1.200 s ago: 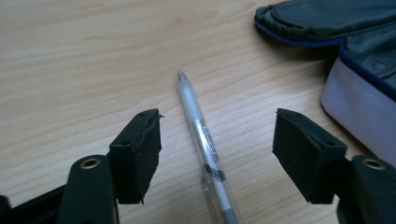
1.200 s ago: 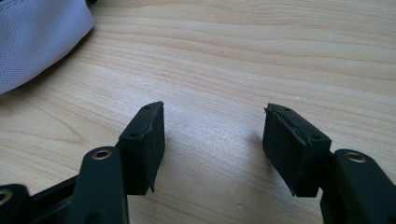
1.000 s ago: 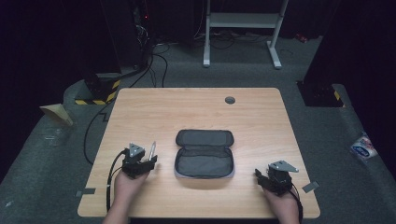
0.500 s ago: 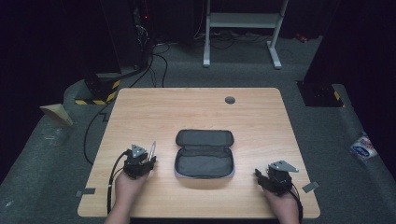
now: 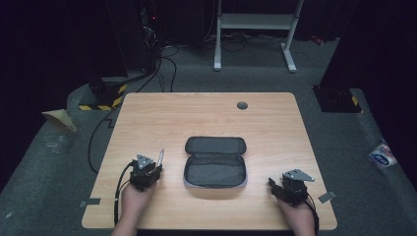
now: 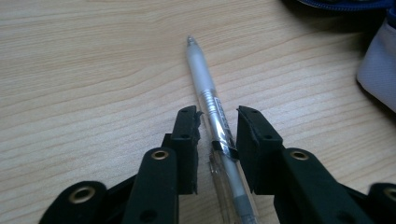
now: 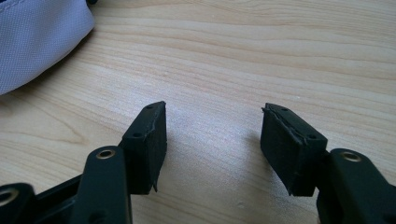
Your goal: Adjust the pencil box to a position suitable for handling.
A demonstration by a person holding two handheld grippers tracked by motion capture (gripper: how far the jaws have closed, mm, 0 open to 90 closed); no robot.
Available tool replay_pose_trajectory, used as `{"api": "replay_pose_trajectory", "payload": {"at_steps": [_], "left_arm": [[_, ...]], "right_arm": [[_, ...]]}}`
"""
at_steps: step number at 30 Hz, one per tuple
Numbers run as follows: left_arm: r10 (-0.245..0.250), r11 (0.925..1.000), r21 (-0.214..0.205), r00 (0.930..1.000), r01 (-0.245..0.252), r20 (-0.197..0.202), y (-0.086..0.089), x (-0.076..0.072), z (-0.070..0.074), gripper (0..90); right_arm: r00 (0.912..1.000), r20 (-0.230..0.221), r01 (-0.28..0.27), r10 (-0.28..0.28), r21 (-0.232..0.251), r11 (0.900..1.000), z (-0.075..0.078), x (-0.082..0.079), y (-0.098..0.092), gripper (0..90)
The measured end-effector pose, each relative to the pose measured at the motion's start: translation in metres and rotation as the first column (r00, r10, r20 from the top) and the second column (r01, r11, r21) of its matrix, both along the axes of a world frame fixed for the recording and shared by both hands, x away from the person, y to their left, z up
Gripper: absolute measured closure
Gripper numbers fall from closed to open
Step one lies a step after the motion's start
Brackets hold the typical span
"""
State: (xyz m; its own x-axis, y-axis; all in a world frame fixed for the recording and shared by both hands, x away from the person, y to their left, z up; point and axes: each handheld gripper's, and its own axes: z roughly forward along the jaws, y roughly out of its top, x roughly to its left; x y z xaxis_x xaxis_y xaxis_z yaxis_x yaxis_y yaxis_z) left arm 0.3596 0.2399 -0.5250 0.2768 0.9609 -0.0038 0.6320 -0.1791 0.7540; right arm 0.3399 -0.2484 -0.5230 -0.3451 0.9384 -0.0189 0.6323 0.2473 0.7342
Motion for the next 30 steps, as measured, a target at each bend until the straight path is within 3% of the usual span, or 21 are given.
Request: {"api": "replay_pose_trajectory", "payload": {"at_steps": [5,17,23,28,30], "left_arm": [[-0.011,0.9999,0.001,0.9999,0.011,0.003,-0.0002,-0.0006,-0.0002,75.4],[-0.033,0.9995,0.002,0.9994,0.033,-0.006,0.002,-0.0019,0.001,78.6],[-0.068,0.9975,0.021,0.9976,0.067,0.017,0.0018,-0.0043,0.0019,79.2],[-0.118,0.993,-0.011,0.993,0.118,0.012,0.0013,-0.0056,0.0024,79.1],[-0.115,0.9934,-0.006,0.9932,0.115,0.017,0.0007,-0.0065,0.0029,79.1]], "right_arm": [[1.0,0.0,0.0,0.0,0.0,1.0,0.0,0.0,0.0,40.8],[1.0,0.0,0.0,0.0,0.0,1.0,0.0,-0.0001,0.0002,41.0],[1.0,-0.001,-0.001,0.001,0.0,1.0,0.0001,-0.0002,0.0003,41.1],[1.0,0.0,-0.008,0.008,-0.003,1.0,0.0001,0.0,0.0001,41.0],[0.9999,0.002,-0.011,0.011,-0.003,0.9999,0.0,0.0001,0.0,41.0]]}}
